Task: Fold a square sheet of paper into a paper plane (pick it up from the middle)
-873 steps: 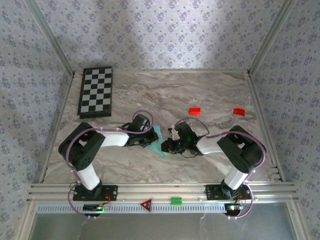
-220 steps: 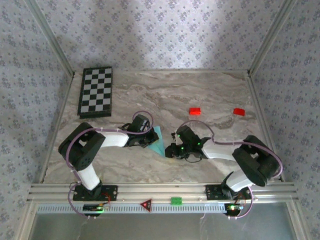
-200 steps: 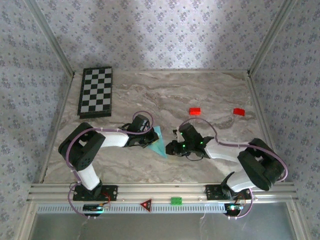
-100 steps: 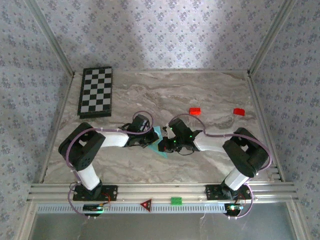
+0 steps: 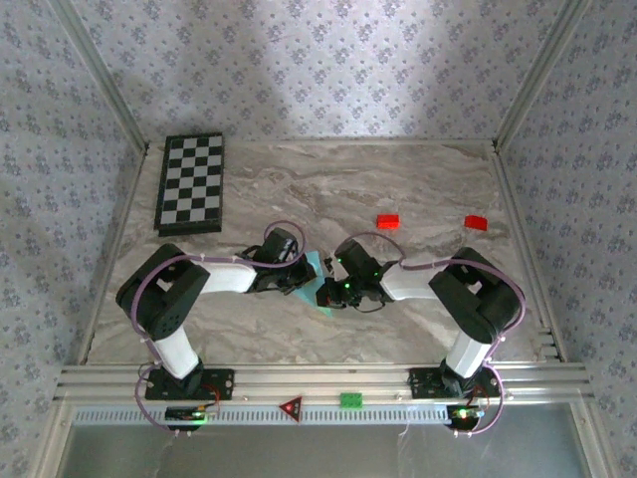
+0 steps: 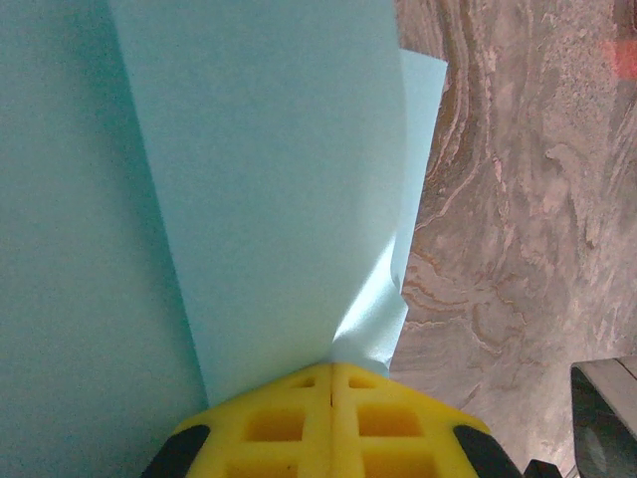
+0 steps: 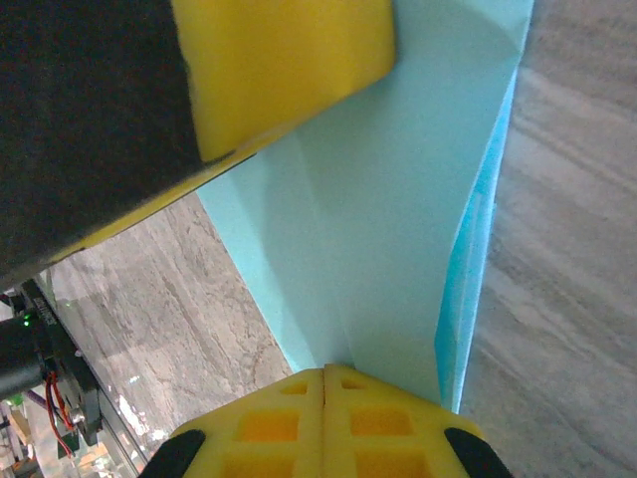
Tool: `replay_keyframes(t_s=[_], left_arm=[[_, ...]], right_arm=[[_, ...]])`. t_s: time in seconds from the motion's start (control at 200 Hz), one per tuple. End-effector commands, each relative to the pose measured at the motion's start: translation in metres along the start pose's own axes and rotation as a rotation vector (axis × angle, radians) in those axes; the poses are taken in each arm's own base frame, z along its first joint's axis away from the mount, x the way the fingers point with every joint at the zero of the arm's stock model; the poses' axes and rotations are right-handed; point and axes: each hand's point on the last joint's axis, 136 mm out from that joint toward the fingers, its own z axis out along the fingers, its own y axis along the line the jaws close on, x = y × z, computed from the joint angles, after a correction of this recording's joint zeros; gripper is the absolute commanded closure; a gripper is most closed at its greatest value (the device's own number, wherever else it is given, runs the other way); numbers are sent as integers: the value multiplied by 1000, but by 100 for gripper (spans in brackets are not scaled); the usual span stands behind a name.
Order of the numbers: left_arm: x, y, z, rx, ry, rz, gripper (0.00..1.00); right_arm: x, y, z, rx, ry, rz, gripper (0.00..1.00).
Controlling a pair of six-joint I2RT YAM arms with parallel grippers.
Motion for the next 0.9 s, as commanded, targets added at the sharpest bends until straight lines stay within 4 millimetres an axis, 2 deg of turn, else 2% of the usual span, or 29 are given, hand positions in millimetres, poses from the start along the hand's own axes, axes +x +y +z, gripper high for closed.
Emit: replay_keyframes(t_s=[0.0, 0.165, 0.475, 0.695, 0.895], left_arm=[[9, 31, 1, -100, 16, -23, 100], [9, 36, 1, -117, 16, -28, 100], [12, 50, 4, -156, 16, -50, 100], [12, 51, 3, -164, 15, -53, 100], [12, 51, 3, -160, 13, -54, 100]], right_arm=[[26, -25, 5, 51, 55, 67, 100], [38, -25, 5, 16, 59, 75, 100], [49, -25, -10, 21, 43, 53, 99], [65, -36, -15, 69, 68, 45, 99], [75, -38, -19, 60, 67, 55, 99]])
